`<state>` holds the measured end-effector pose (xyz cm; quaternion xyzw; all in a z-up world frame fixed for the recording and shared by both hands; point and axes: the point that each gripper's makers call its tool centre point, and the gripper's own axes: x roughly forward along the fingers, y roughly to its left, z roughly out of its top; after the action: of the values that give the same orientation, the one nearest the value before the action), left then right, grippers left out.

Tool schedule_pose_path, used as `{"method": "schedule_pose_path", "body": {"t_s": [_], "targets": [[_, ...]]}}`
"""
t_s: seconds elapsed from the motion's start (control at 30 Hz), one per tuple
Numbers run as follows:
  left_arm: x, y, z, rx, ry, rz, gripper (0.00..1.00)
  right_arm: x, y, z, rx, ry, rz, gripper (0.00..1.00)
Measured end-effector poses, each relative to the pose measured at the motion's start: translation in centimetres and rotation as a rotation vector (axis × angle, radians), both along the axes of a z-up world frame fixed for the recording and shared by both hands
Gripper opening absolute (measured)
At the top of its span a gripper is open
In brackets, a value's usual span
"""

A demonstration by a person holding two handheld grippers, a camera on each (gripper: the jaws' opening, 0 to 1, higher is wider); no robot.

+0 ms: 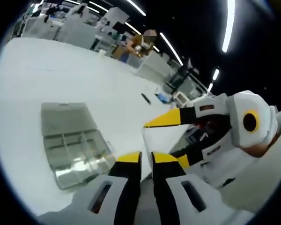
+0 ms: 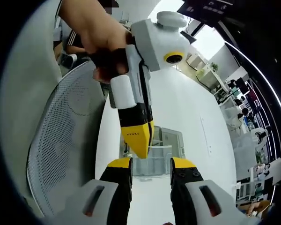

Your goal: Insert the divider into the dual guide fixture by aligning both edges with the guide slots and pushing it downward to the bottom, including one-sided entry, uneven engagement, binding, and posture correction.

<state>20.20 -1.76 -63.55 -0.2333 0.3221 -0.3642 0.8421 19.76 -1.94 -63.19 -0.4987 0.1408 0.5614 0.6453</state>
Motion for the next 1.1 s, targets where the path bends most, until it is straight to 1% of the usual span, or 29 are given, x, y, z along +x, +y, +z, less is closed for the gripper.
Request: {"method": "schedule_pose_path", "body": {"t_s": [0.23, 0.33, 0.43, 0.53, 0.63, 0.87, 0.9, 0.97, 1.03, 1.1], "targets": [[-0.17, -0.21, 0.1, -0.042, 0.022, 0.006, 0.0, 0.0, 0.02, 0.0, -0.003, -0.005, 0.003, 0.27], [-0.18, -0.15, 0.04, -0.075, 0.058, 0.017, 0.0, -0.02, 0.05, -0.02, -0.004, -0.005, 0.005, 0.27], [-0.23, -0.16, 0.03, -0.09, 0.076, 0.024, 0.0, 0.0, 0.1, -0.06, -0.007, -0.011, 0.009, 0.27], [-0.25, -0.13, 0.04, -0.091, 0.078, 0.024, 0.0, 0.0, 0.15, -0.09, -0.004, -0.013, 0.009, 0.27], [-0.25, -0.15, 0.0, -0.103, 0.092, 0.026, 0.0, -0.01, 0.12, -0.09, -0.005, -0.013, 0.01, 0.27], [-0.11, -0.21, 0.02, -0.106, 0.085, 0.03, 0.0, 0.09, 0.03, -0.04, -0.007, -0.02, 0.009, 0.28], [-0.08, -0.2, 0.11, -0.11, 0.081, 0.033, 0.0, 0.19, 0.04, 0.12, 0.002, -0.019, 0.001, 0.29], [0.03, -0.09, 0.22, -0.109, 0.069, 0.036, 0.0, 0.29, -0.03, 0.19, 0.003, -0.019, -0.003, 0.31], [0.1, 0.08, 0.13, -0.11, 0.071, 0.038, 0.0, 0.35, -0.08, 0.27, 0.006, -0.017, -0.007, 0.33], [0.12, 0.17, 0.06, -0.107, 0.067, 0.036, 0.0, 0.45, -0.12, 0.41, 0.011, -0.018, -0.009, 0.33]]}}
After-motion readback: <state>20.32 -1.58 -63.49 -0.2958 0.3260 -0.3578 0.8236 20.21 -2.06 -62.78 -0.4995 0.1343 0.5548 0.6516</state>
